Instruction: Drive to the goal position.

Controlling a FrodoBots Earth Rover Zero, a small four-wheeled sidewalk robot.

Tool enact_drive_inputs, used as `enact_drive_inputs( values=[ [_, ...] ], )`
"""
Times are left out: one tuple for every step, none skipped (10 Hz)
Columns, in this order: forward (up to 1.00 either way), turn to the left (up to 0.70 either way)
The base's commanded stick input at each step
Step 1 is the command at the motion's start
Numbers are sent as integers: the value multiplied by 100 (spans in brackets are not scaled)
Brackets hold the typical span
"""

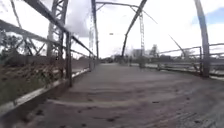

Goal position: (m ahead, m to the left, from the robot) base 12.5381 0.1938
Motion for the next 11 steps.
enact_drive_inputs(
  values=[
    [100, 0],
    [100, 0],
    [100, 0],
    [100, 0],
    [100, 0],
    [100, 0],
    [100, 0],
    [100, 0],
    [100, 0],
    [100, 0],
    [100, 0]
  ],
)
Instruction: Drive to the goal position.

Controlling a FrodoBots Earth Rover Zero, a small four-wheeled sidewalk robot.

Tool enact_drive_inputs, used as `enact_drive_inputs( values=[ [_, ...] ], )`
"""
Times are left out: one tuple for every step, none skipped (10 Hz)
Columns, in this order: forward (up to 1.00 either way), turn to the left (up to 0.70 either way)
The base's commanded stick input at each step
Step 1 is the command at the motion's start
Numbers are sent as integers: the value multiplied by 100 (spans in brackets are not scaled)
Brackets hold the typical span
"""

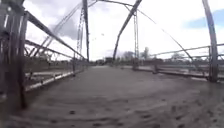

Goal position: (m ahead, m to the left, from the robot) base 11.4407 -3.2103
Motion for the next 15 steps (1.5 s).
enact_drive_inputs(
  values=[
    [100, 0],
    [100, 0],
    [100, 0],
    [100, 0],
    [100, 0],
    [100, 0],
    [100, 0],
    [100, 0],
    [100, 0],
    [100, 0],
    [100, 0],
    [100, 0],
    [100, 0],
    [100, 0],
    [100, 0]
  ],
)
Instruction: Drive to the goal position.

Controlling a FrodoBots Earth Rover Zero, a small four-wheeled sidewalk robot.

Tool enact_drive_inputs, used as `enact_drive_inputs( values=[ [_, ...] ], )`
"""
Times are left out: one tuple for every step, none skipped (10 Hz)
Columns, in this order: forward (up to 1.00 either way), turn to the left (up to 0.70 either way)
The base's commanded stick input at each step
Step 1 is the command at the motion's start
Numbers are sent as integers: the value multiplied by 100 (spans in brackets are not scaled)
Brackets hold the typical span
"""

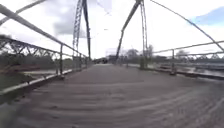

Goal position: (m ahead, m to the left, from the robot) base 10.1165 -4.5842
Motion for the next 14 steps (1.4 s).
enact_drive_inputs(
  values=[
    [100, 0],
    [100, 0],
    [100, 0],
    [100, 0],
    [100, 0],
    [100, 0],
    [100, 0],
    [100, 0],
    [100, 0],
    [100, 0],
    [100, 0],
    [100, 0],
    [100, 0],
    [100, 0]
  ],
)
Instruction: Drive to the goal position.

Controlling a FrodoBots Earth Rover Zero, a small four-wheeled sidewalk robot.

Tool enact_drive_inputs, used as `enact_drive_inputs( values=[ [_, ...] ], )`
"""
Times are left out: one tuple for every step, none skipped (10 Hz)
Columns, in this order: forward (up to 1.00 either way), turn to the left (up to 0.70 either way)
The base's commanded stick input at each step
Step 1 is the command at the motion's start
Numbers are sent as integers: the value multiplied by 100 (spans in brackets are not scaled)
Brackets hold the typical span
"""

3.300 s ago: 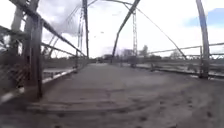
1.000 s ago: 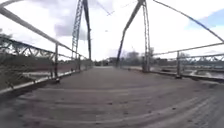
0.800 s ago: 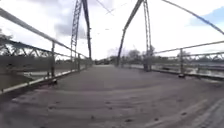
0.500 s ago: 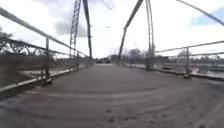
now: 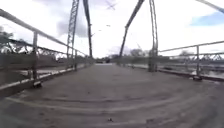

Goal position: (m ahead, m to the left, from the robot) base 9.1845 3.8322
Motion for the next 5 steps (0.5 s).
enact_drive_inputs(
  values=[
    [100, 0],
    [100, 0],
    [100, 0],
    [100, 0],
    [100, 0]
  ],
)
